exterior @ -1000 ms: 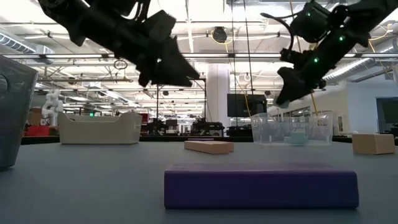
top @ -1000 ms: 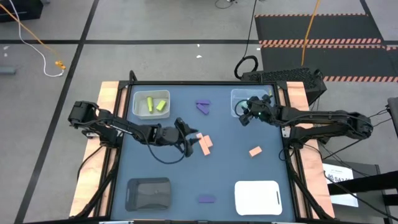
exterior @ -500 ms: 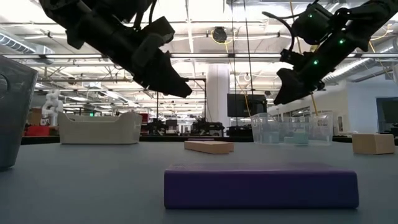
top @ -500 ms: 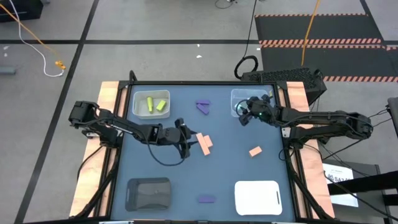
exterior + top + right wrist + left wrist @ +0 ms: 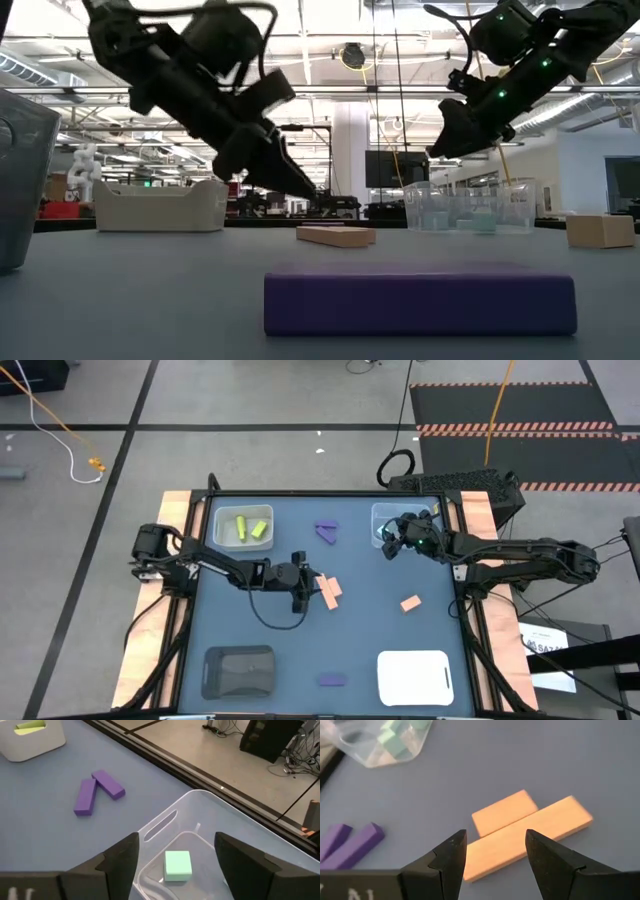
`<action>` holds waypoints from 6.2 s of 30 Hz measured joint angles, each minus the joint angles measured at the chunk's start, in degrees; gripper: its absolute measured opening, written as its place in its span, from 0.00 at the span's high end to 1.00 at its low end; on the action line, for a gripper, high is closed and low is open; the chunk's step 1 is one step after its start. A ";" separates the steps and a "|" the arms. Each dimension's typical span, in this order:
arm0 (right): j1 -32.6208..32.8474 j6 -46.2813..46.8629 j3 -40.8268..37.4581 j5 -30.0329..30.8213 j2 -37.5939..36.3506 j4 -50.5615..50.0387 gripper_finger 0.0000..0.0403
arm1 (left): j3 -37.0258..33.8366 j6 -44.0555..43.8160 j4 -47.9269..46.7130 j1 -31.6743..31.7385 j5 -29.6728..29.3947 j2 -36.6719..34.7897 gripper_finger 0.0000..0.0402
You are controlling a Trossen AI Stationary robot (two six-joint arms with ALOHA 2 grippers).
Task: Sort & place blocks by color
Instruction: Put the orange block into the black bin
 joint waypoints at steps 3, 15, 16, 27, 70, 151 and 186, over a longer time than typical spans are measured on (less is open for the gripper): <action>-0.01 0.00 0.00 -0.09 0.00 0.00 0.38 | 0.02 -0.12 0.69 2.15 2.88 1.72 0.50; 0.01 0.00 0.00 -0.16 0.00 0.09 0.39 | 5.08 6.91 -3.11 7.02 15.59 4.13 0.54; 0.00 0.00 0.00 -0.16 0.00 0.11 0.39 | 6.12 7.66 -4.70 7.30 16.87 4.57 0.54; 0.01 0.00 0.00 -0.17 0.02 0.86 0.39 | 10.69 13.66 -17.34 9.67 18.46 6.14 0.54; 0.01 0.00 0.00 -0.19 0.00 2.87 0.39 | 18.08 13.04 -23.88 8.97 23.92 11.57 0.27; 0.01 -1.11 0.02 -0.22 0.00 2.59 0.39 | 16.33 -24.19 -19.56 -0.37 -2.37 10.90 0.67; 0.21 0.64 0.04 -9.01 0.02 18.44 0.39 | 16.52 -19.03 7.89 -1.45 -14.94 -3.52 0.67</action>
